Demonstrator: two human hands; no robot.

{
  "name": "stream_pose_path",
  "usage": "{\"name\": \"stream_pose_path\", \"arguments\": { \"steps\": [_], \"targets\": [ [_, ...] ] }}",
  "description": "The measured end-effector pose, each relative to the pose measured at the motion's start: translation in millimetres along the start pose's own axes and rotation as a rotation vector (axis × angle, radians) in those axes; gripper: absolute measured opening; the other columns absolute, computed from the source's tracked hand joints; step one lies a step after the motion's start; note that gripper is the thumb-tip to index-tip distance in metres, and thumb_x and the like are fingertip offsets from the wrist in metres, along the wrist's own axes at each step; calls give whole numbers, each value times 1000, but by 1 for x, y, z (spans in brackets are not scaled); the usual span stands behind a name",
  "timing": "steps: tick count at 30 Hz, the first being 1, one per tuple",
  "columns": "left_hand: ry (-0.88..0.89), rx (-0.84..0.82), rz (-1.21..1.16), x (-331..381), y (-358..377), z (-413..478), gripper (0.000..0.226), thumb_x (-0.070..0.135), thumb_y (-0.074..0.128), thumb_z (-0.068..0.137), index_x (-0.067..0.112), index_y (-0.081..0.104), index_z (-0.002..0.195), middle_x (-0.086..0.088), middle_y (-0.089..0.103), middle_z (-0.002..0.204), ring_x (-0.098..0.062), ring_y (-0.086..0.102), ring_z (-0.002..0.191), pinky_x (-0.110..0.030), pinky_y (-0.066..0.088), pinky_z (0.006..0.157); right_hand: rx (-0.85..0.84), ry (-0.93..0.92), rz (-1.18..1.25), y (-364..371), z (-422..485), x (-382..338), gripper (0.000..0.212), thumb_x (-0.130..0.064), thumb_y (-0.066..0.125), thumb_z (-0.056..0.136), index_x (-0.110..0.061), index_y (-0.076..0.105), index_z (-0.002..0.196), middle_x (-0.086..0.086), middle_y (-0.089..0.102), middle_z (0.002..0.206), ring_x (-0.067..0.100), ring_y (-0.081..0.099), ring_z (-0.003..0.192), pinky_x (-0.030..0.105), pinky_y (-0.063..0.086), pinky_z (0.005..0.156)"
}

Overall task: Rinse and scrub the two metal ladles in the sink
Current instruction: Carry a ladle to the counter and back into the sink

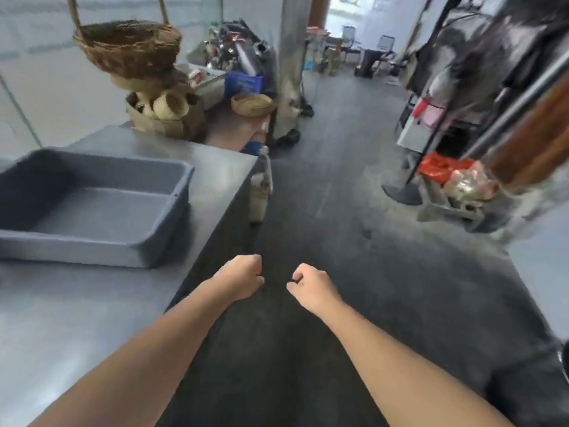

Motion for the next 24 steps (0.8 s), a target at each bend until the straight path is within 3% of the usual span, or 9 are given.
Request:
{"name": "stream_pose_path", "arguments": {
  "steps": [2, 5, 8, 12, 17, 21, 24],
  "targets": [
    [151, -13, 41, 88, 30, 15, 16, 27, 57, 88, 15, 55, 97, -3, 60, 97, -27, 61, 85, -33, 52, 70, 106, 94, 45, -53, -19, 76, 21, -43, 59, 84, -29, 58, 100, -5, 69, 99, 22, 64, 88, 32, 52, 75],
    [380, -79, 129, 215, 86, 22, 19, 25, 56, 88, 13, 56, 103, -5, 63, 105, -32, 62, 96, -37, 52, 77, 262, 235, 137, -113, -64, 187, 28, -38, 63, 85, -23, 61, 109, -2, 70, 100, 24, 65, 95, 34, 53, 84],
    [590, -191, 190, 330, 142, 13, 21, 20, 52, 87, 14, 56, 107, -7, 65, 107, -34, 64, 101, -39, 54, 80, 403, 410, 228, -155, -128, 281, 30, -30, 63, 88, -16, 60, 114, -1, 68, 96, 23, 65, 95, 34, 53, 84],
    [835, -299, 300, 479, 212, -17, 34, 12, 47, 88, 13, 54, 121, -10, 62, 118, -34, 61, 111, -39, 52, 88, 561, 651, 268, -190, -223, 397, 32, -30, 61, 90, -15, 59, 119, 2, 69, 107, 24, 63, 104, 30, 47, 84],
    [1116, -446, 404, 616, 298, -63, 34, 7, 48, 85, 12, 59, 117, -12, 65, 118, -34, 62, 113, -39, 53, 91, 675, 929, 432, -213, -323, 509, 37, -20, 61, 84, -19, 61, 122, 4, 69, 113, 27, 63, 110, 29, 47, 87],
    [1302, -514, 472, 714, 364, -96, 20, 15, 53, 87, 13, 60, 106, -11, 67, 109, -35, 64, 101, -35, 51, 80, 753, 1103, 478, -230, -386, 591, 28, -22, 58, 86, -17, 63, 113, 5, 70, 109, 27, 63, 106, 29, 43, 77],
    [1415, -549, 467, 788, 412, -112, 15, 14, 51, 88, 13, 57, 102, -13, 65, 107, -36, 64, 99, -38, 53, 82, 812, 1208, 528, -246, -418, 648, 30, -30, 58, 84, -24, 62, 113, 1, 70, 111, 25, 64, 107, 29, 46, 83]
  ]
}}
Point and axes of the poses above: each hand's wrist, its own z-axis towards the middle knuckle, its own y-axis out of the palm, x = y × z, the point moved 1 cm from there along z, towards the middle knuckle
